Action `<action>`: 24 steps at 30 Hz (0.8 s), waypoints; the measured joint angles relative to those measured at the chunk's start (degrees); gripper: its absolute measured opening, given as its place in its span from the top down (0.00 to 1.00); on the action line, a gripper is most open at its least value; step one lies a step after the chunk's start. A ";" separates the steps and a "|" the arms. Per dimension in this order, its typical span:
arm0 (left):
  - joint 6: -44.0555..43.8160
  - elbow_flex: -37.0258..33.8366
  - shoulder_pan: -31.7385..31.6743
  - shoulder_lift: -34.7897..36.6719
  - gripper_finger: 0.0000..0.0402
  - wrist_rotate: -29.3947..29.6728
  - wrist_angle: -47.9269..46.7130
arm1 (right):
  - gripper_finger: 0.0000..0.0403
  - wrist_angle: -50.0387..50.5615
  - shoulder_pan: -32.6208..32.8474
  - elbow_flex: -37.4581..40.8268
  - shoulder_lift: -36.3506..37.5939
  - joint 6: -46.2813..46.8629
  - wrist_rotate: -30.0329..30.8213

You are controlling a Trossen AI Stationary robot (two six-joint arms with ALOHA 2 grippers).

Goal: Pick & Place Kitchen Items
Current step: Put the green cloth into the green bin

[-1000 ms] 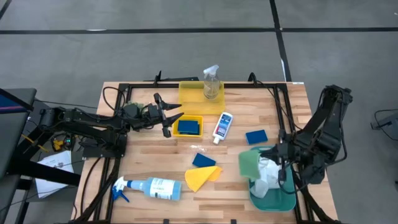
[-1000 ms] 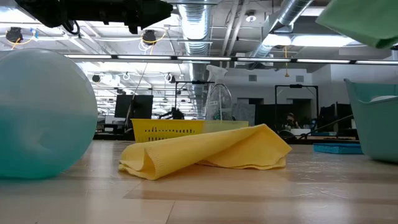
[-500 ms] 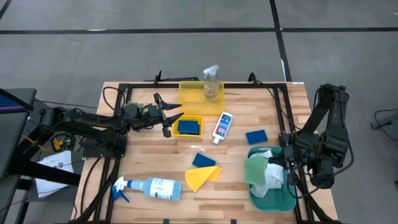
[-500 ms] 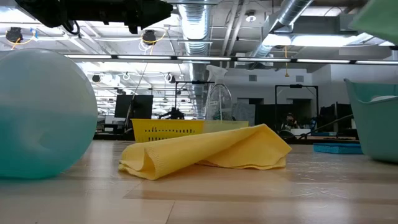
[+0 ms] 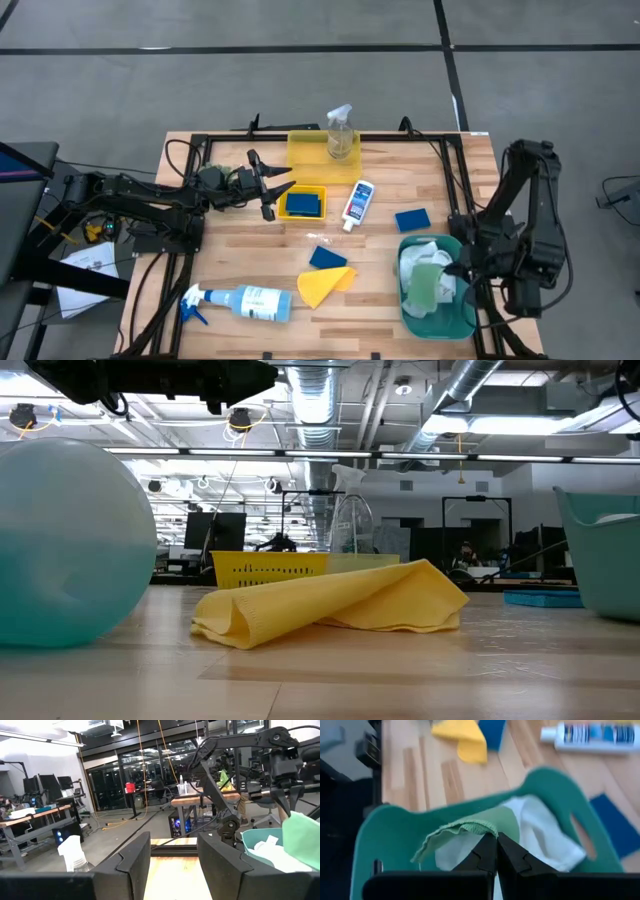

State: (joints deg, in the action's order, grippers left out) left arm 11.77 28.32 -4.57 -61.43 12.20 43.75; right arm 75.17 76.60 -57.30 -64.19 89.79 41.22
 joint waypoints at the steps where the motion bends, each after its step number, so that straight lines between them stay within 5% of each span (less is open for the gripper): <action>1: 0.00 0.00 0.00 0.00 0.60 -0.01 0.00 | 1.00 0.21 0.00 0.00 -0.51 1.13 -1.15; 12: 0.00 0.00 -0.64 0.00 0.60 -0.02 0.00 | 1.00 1.60 0.00 0.00 -4.04 10.29 -8.70; 24: -0.17 0.00 -1.93 0.00 0.60 -0.02 -0.02 | 1.00 2.94 -1.36 0.00 -4.15 10.37 -9.74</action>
State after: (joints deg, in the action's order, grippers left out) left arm 11.60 28.32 -6.50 -61.43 12.19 43.72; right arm 78.11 75.24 -57.30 -68.34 100.16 31.48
